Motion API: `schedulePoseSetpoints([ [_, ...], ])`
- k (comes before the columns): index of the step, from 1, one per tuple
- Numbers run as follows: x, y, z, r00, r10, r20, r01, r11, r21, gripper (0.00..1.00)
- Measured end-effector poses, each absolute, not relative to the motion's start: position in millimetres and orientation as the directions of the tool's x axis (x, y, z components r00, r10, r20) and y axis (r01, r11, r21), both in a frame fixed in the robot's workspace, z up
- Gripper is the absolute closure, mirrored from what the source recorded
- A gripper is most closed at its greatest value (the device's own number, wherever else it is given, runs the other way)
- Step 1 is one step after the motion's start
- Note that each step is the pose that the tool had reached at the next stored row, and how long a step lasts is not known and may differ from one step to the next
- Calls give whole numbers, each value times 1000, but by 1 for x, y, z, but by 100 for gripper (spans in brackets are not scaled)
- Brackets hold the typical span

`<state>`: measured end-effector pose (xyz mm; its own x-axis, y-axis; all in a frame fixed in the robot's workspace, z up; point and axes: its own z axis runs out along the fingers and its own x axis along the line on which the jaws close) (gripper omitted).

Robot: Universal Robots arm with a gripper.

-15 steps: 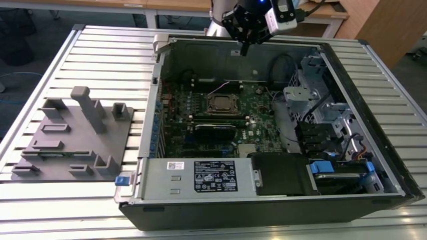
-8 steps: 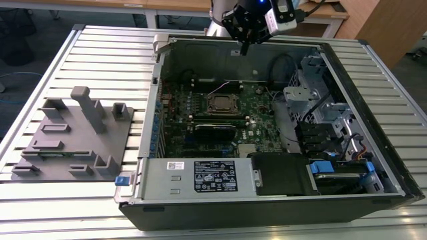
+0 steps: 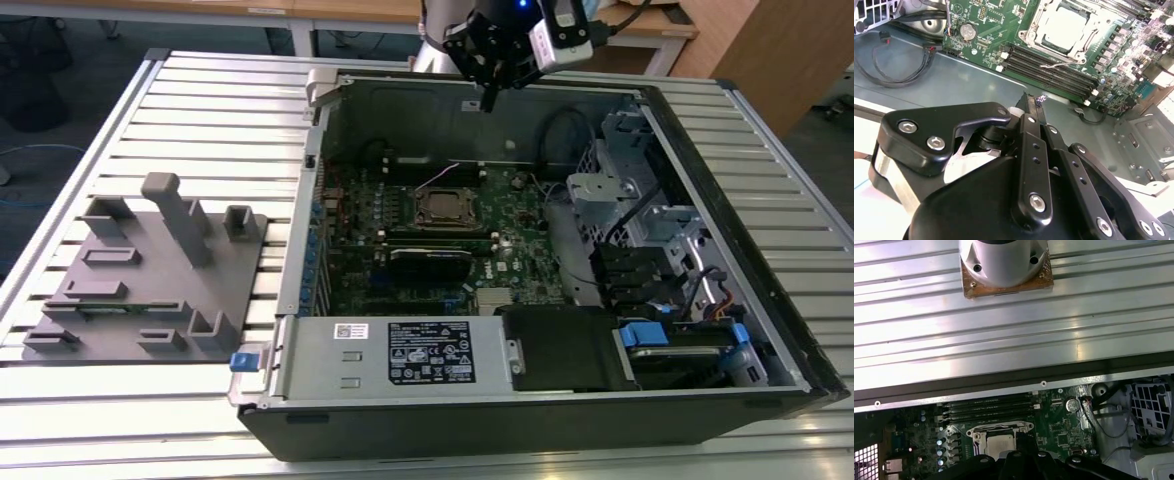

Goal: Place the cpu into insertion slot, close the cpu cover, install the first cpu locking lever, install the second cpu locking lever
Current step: 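Install the first cpu locking lever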

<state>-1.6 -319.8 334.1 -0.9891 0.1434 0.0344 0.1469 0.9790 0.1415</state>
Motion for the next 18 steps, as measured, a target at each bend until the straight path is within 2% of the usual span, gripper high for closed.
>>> schedulePoseSetpoints([
  [13,-9,-320,326,-990,144,0,142,979,145,90],
  [18,-12,-320,323,-990,143,-12,140,981,134,90],
])
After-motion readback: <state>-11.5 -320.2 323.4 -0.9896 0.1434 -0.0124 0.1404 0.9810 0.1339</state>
